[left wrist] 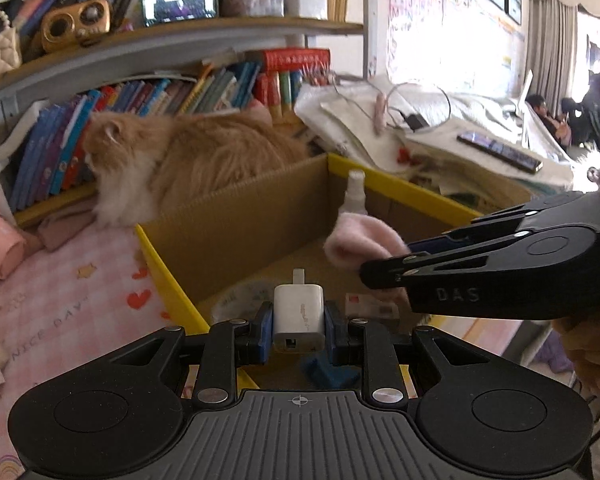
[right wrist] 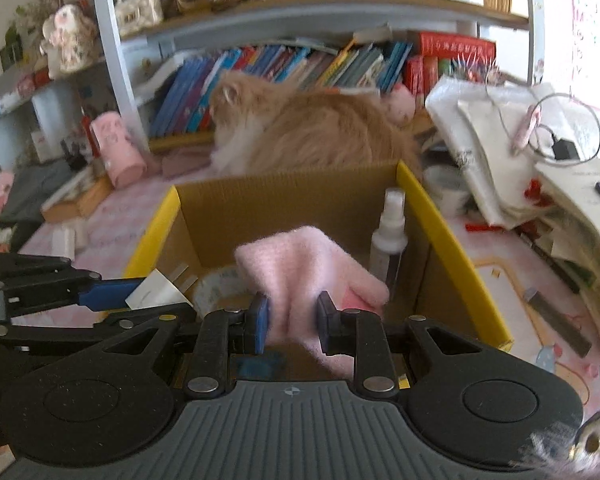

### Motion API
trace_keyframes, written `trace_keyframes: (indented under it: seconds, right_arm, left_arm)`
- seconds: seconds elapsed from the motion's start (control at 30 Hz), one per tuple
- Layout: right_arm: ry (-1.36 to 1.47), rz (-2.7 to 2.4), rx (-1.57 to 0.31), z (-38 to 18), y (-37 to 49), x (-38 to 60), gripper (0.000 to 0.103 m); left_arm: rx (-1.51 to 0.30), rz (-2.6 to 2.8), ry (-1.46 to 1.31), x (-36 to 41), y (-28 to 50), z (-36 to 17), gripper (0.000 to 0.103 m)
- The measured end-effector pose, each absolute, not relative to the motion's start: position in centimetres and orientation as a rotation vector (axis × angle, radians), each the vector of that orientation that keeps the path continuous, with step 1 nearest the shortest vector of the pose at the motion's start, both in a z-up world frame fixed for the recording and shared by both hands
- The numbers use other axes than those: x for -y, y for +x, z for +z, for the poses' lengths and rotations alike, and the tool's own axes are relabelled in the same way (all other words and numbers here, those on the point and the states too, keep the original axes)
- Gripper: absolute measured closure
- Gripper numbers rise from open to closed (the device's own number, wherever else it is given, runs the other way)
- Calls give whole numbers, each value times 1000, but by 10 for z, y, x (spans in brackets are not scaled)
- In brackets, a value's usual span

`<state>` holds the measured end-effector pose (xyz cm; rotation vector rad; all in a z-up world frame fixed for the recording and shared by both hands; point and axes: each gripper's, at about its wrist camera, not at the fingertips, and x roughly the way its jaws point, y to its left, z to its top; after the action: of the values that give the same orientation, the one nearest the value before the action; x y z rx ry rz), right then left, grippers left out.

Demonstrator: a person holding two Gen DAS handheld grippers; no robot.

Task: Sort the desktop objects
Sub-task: 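Lower the charger cube and pink glove into the yellow box and open both tools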

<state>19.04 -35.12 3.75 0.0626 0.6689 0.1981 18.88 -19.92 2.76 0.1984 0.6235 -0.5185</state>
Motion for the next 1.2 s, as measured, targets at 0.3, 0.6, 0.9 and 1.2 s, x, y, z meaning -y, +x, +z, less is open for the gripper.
trace_keyframes:
  seconds: [0.3,0.6,0.9,1.2]
  right_arm:
    - [32,203,-696,22,197,355,78]
    - [70,246,-689,27,195,357,61]
    - [57,230,-626,44,174,358,54]
    - [61,197,-582,56,152,361,53]
  left_arm:
    - [-645,-520,226,207,189,22,78]
    - [-528,-476,222,200,175,35,64]
    - [-492,-459,203,193,157,53,40]
    - [-464,-444,192,185,136,64,27]
